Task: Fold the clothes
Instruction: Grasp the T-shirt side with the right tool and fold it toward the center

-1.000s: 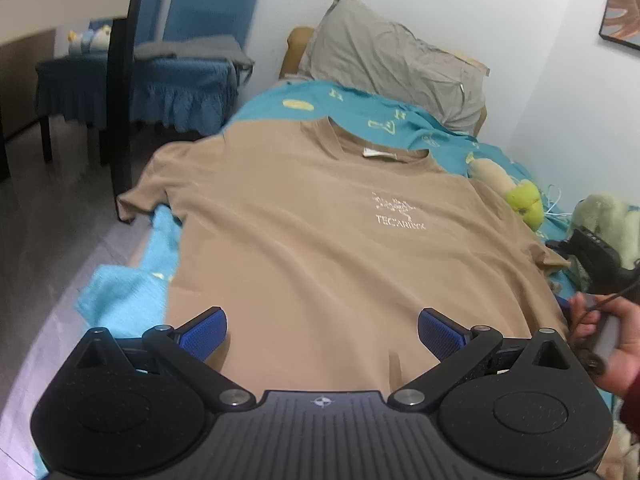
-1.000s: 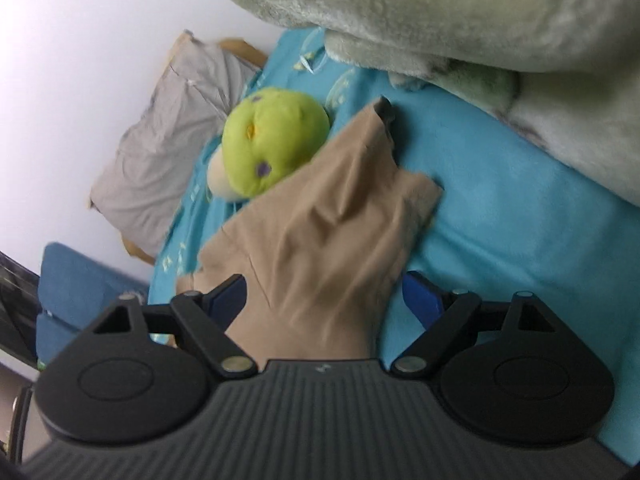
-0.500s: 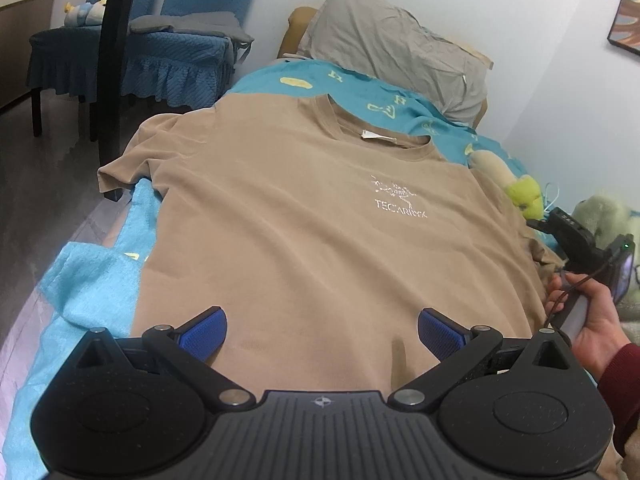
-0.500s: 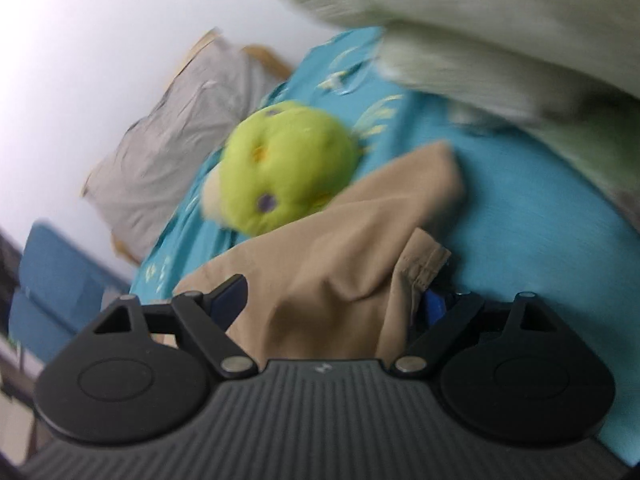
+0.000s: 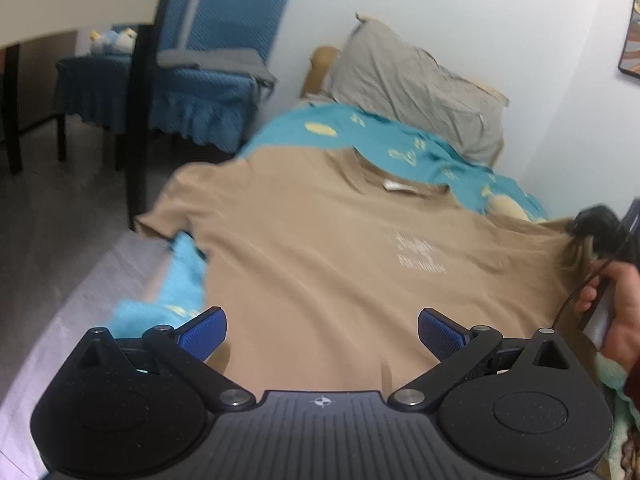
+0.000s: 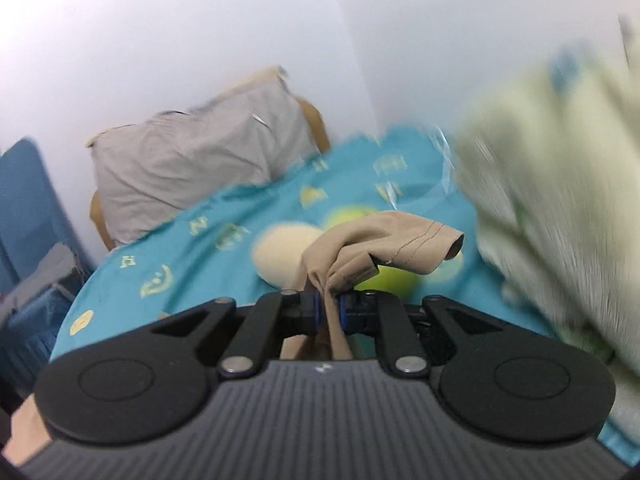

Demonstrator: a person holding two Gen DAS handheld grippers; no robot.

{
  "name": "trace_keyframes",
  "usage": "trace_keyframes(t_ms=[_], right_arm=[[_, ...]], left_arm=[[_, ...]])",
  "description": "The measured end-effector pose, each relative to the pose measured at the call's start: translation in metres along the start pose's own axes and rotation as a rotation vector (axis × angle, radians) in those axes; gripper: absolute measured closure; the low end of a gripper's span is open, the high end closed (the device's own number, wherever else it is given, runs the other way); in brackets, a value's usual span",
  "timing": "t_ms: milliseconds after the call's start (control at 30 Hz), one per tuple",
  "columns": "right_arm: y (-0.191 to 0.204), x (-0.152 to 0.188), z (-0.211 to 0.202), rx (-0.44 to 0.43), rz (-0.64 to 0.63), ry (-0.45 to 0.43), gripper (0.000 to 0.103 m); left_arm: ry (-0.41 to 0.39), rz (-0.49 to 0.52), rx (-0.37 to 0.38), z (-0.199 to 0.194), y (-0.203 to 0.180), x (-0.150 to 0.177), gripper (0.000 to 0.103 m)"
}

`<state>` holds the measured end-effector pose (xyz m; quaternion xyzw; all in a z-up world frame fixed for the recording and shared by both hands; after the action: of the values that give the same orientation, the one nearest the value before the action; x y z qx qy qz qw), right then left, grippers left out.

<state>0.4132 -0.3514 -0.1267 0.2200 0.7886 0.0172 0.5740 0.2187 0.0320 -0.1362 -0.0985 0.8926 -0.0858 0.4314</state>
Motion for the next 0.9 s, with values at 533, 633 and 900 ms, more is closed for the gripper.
trace_keyframes(t_ms=[533, 633, 900], right_arm=[[0.221, 0.136, 0.010, -0.201, -0.467, 0.256, 0.089], [0.209, 0.135, 0.010, -0.278, -0.372, 0.338, 0.060], [0.195, 0.079, -0.081, -0.499, -0.255, 0.302, 0.014]], left_arm=[[-0.012, -0.036, -0.200, -0.015, 0.071, -0.024, 0.000], [0.003, -0.020, -0.187, -0.007, 0.065, -0.020, 0.000], [-0.007, -0.009, -0.144, -0.011, 0.044, -0.014, 0.000]])
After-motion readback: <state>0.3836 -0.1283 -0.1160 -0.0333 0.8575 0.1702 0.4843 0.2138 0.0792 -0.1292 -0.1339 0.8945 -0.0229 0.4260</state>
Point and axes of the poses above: each gripper's, at about its wrist camera, not at the fingertips, and z roughly the way its jaws point, y to its left, x to its underside, the point moved 5 cm from there along z, roughly the way its jaws point, and after that the axes turned 3 degrees about -x, right-handed, at the moved point
